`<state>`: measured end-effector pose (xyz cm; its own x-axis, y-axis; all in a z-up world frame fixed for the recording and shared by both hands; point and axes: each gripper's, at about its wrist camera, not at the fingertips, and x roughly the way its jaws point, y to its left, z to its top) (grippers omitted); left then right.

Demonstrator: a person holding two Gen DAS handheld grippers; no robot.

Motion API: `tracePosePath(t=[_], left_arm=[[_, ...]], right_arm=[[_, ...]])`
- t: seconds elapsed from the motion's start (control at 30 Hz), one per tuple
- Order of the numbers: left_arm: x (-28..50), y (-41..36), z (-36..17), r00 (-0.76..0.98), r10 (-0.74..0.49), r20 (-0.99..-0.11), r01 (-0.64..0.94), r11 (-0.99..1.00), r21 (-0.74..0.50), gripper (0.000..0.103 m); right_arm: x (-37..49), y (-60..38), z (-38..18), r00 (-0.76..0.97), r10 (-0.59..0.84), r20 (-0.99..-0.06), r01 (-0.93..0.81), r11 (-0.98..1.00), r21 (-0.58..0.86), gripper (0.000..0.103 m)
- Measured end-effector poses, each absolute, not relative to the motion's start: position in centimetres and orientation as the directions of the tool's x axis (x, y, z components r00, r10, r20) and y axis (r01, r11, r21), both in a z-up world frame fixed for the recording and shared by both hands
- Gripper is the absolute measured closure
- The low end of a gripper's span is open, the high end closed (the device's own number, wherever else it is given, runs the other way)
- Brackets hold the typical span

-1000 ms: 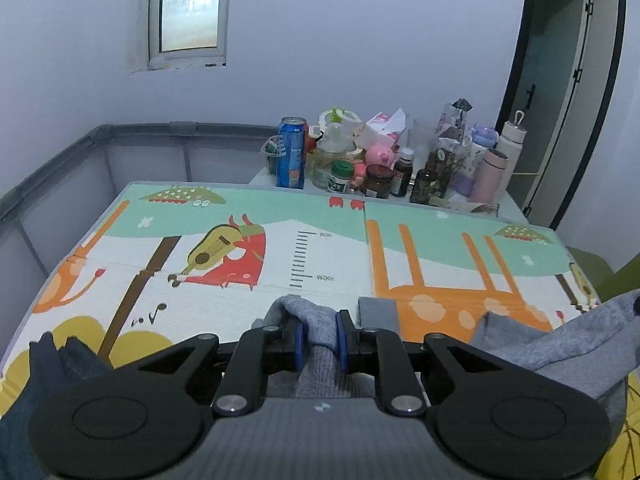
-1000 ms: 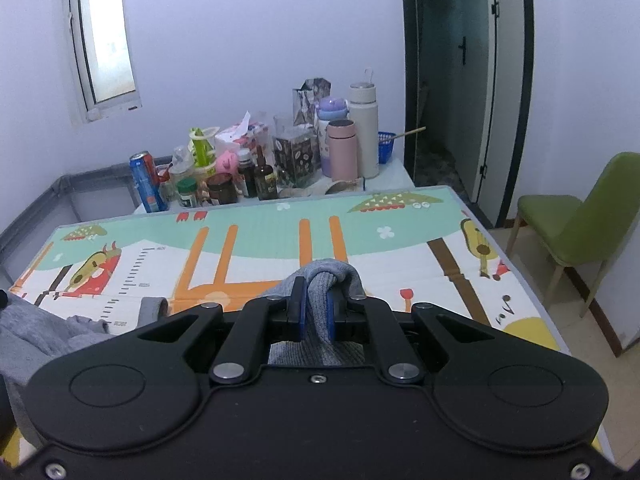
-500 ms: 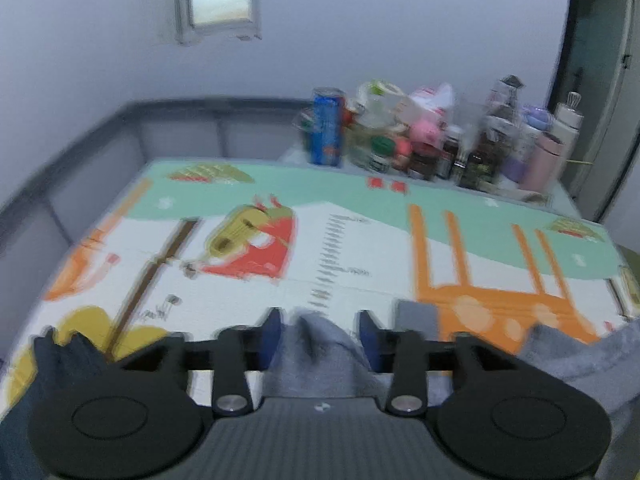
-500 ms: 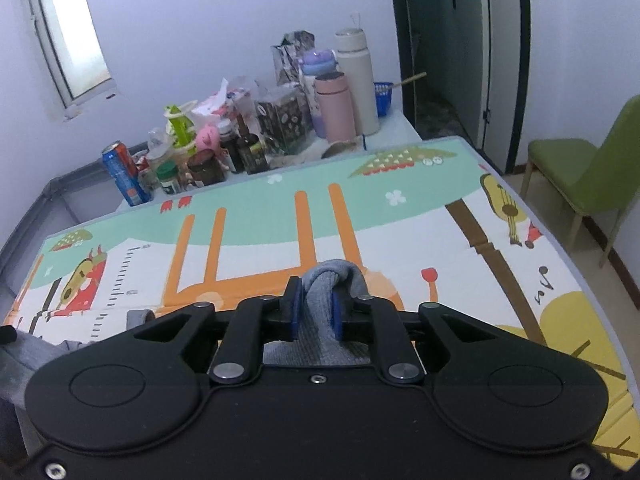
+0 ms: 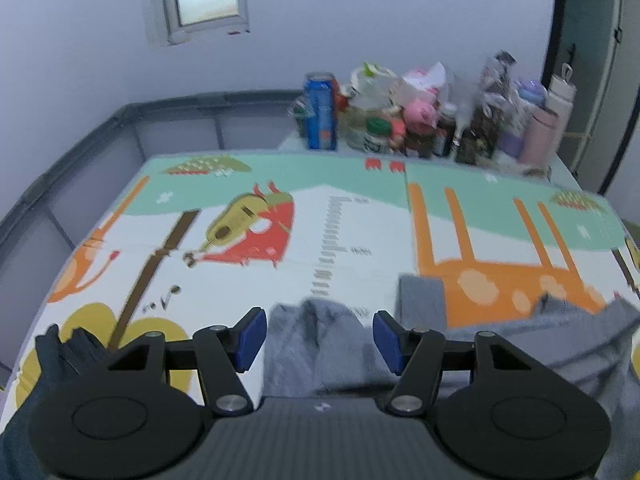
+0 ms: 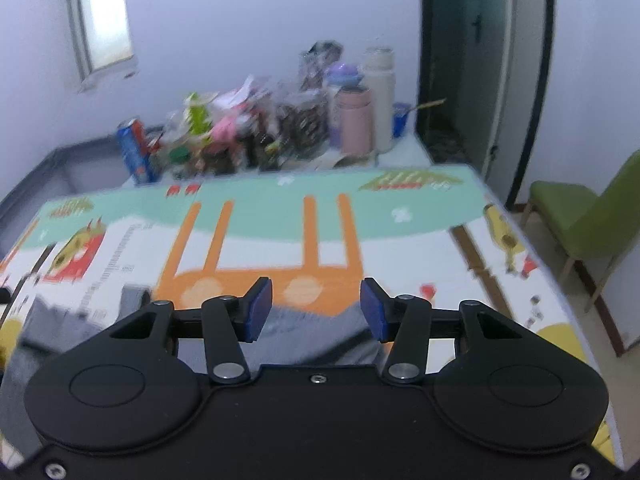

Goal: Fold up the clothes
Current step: 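Open both grippers and smooth the folded sweatshirt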

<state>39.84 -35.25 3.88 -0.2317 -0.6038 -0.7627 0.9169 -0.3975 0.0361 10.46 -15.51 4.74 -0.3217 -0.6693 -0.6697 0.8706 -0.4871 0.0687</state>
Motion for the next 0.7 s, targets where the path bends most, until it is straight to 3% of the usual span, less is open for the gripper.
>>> tracePosePath(t=[0.2, 0.37, 0.53, 0.7], left_arm=[[39.3, -33.5, 1.9, -0.229, -0.557, -0.798, 0.897, -0.439, 0.049, 0.04], [39.1, -31.5, 0.6, -0.298, -0.494, -0.817, 0.868, -0.496, -0.016, 0.04], [37.9, -29.1, -1.1, -0.406, -0.416, -0.814, 0.803, -0.587, -0.1, 0.041], [36.0, -28.3, -3.4, -0.42, -0.381, -0.824, 0.784, -0.609, -0.118, 0.046]], right_arm=[[13.0, -14.9, 2.9, -0.26, -0.661, -0.704, 0.906, -0.42, 0.06, 0.057], [14.7, -14.7, 0.6, -0.188, -0.634, -0.75, 0.928, -0.365, 0.076, 0.061], [15.8, -14.8, -1.8, -0.137, -0.601, -0.787, 0.937, -0.336, 0.093, 0.08], [16.5, -15.5, -3.6, -0.116, -0.577, -0.809, 0.944, -0.318, 0.091, 0.084]])
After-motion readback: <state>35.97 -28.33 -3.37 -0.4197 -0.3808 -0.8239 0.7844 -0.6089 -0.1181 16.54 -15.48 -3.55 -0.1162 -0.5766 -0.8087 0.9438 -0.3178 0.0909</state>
